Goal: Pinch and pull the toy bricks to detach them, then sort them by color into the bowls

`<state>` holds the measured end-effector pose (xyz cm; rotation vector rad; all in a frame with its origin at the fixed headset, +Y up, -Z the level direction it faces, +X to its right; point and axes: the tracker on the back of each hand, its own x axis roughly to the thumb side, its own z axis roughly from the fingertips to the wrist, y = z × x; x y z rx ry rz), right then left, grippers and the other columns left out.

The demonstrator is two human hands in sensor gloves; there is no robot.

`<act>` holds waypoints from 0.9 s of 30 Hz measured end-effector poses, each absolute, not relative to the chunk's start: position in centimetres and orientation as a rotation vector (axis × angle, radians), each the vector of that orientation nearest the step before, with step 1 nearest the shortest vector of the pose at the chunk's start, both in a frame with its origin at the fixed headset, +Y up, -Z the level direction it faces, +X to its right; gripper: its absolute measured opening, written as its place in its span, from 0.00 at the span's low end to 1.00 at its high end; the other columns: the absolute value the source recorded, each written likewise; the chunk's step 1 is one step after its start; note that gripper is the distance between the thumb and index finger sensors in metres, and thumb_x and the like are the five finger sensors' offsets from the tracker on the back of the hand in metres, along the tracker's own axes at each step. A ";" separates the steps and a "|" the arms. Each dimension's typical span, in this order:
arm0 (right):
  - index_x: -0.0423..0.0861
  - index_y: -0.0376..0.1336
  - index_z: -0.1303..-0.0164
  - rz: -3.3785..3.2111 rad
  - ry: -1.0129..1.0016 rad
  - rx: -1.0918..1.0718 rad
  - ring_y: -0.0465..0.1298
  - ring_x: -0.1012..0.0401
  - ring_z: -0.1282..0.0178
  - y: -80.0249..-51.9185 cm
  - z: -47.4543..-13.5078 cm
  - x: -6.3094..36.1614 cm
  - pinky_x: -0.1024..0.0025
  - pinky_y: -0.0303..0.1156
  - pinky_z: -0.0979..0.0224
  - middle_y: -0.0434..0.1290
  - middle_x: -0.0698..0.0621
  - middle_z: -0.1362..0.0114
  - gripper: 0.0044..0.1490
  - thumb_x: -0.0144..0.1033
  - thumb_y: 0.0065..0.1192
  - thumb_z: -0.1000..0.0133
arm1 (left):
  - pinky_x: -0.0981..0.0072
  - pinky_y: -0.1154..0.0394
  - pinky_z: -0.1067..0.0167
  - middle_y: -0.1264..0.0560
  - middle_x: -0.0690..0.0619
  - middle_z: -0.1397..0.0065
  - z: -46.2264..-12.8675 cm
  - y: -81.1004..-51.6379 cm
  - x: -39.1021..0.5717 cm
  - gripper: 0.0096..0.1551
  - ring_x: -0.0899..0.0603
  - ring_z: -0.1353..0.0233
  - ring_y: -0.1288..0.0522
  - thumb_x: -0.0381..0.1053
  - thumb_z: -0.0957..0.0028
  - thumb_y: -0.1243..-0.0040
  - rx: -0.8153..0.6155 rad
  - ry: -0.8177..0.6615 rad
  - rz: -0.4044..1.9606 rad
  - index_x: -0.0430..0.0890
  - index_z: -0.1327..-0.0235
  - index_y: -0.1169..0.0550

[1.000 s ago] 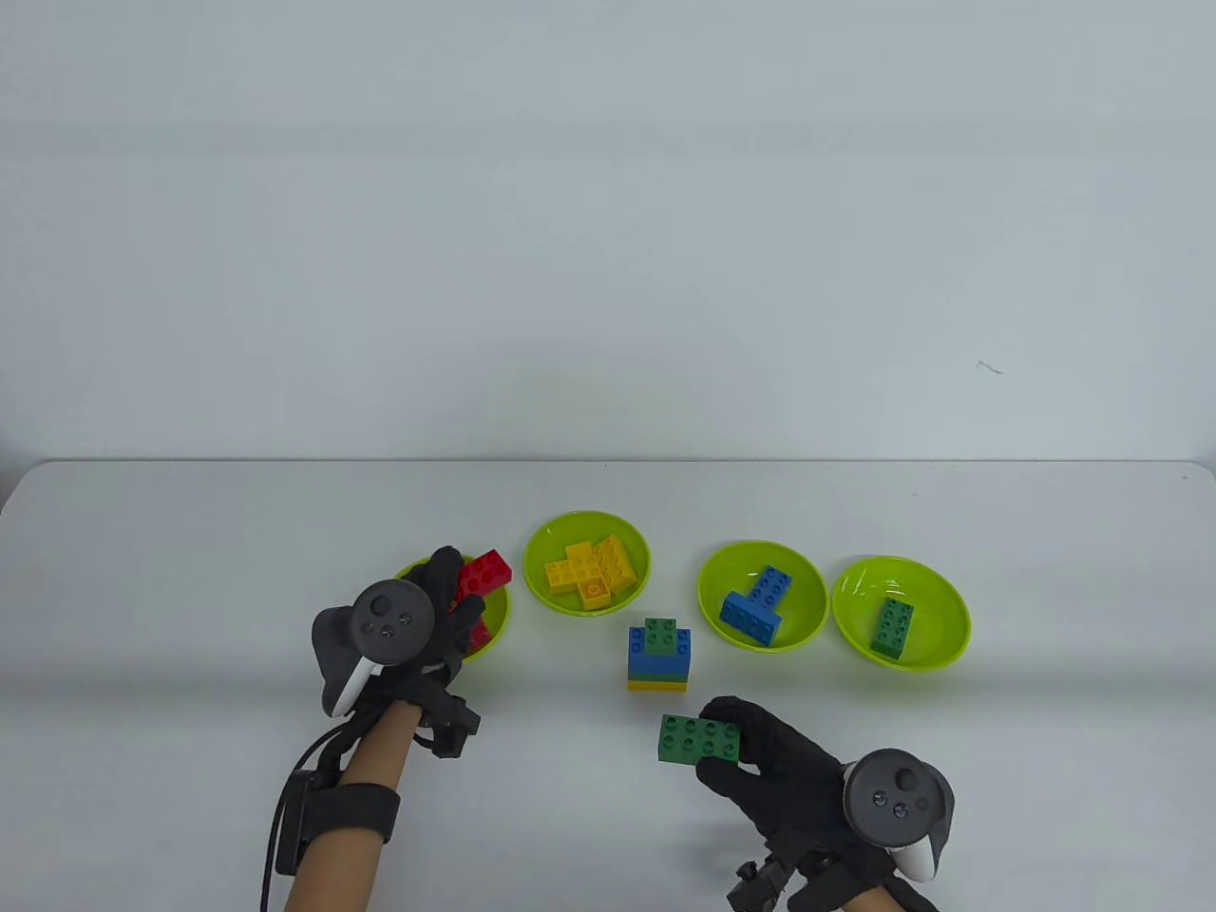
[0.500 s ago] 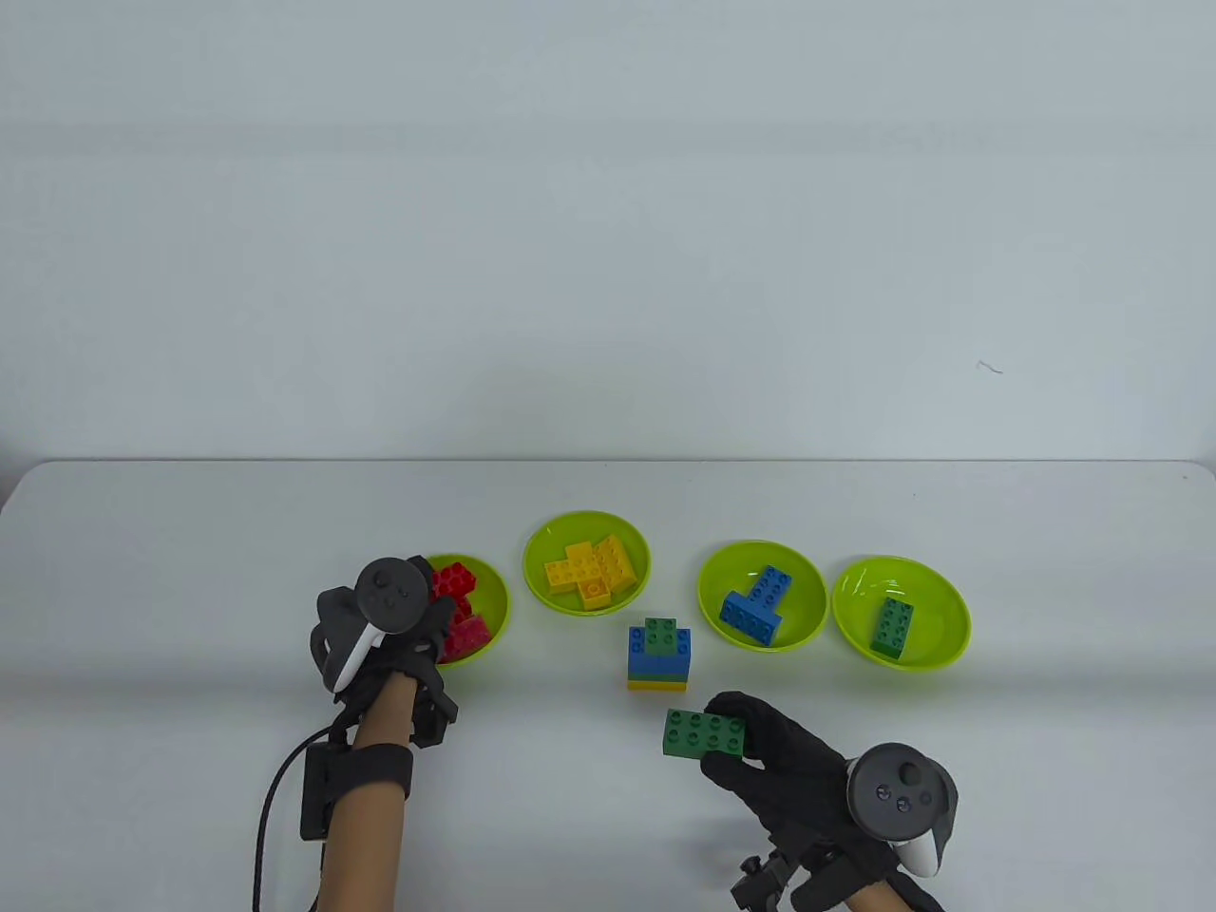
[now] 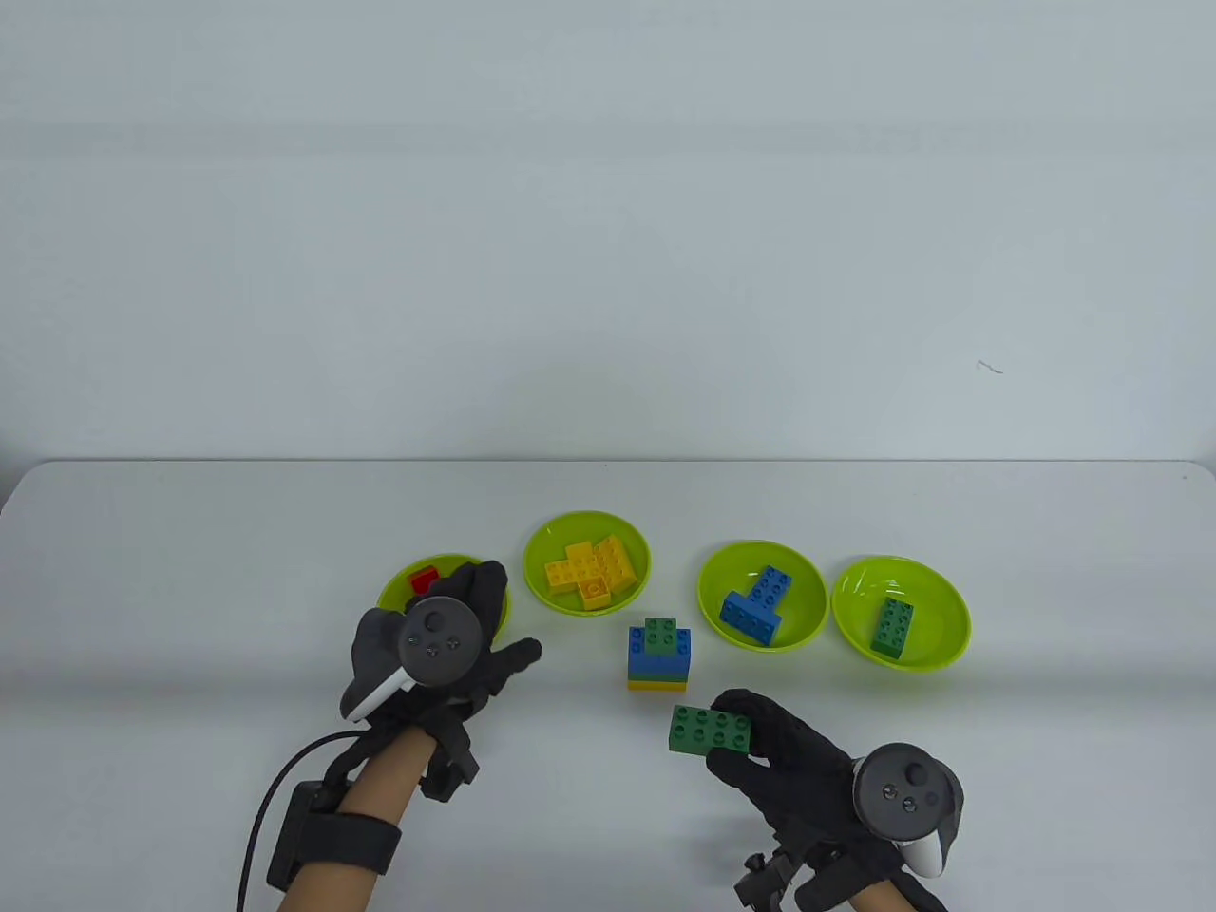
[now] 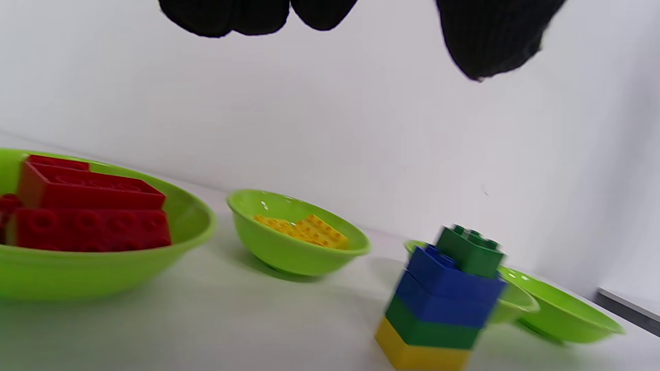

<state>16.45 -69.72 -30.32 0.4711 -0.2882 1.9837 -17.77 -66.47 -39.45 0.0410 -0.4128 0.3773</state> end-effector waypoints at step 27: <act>0.34 0.62 0.29 2.019 -0.316 0.408 0.78 0.44 0.40 -69.4 -31.1 18.2 0.46 0.68 0.30 0.74 0.36 0.34 0.40 0.44 0.65 0.46 | 0.17 0.56 0.32 0.57 0.24 0.17 -33.1 -70.5 -15.1 0.57 0.18 0.18 0.54 0.67 0.44 0.46 0.018 -0.535 0.261 0.39 0.15 0.54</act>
